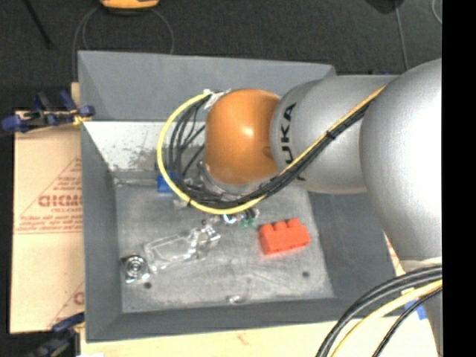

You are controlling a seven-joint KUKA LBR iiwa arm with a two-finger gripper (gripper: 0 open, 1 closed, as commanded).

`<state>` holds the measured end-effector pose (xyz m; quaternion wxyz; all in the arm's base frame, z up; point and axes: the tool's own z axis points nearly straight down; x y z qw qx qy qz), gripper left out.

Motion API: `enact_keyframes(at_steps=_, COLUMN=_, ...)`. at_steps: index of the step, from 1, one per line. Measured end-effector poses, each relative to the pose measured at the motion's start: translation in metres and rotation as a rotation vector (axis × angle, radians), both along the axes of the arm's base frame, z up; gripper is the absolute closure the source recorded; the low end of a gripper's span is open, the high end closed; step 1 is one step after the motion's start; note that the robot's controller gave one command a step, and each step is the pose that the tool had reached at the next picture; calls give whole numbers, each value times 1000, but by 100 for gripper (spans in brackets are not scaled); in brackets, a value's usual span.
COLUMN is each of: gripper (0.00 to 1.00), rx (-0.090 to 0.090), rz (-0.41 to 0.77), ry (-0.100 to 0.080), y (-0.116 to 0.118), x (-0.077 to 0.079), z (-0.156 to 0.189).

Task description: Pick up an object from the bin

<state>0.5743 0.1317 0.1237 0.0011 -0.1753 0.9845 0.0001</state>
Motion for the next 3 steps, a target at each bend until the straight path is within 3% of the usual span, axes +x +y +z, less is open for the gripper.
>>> enact_keyframes(at_steps=1, gripper=0, rx=0, rz=-88, ry=5, y=17, x=-25, z=-14)
enact_keyframes(at_steps=2, gripper=0, rx=0, rz=-16, ry=-6, y=28, x=-34, z=-48)
enact_keyframes(at_steps=3, gripper=0, rx=1, rz=-21, ry=-3, y=27, x=-32, z=-46)
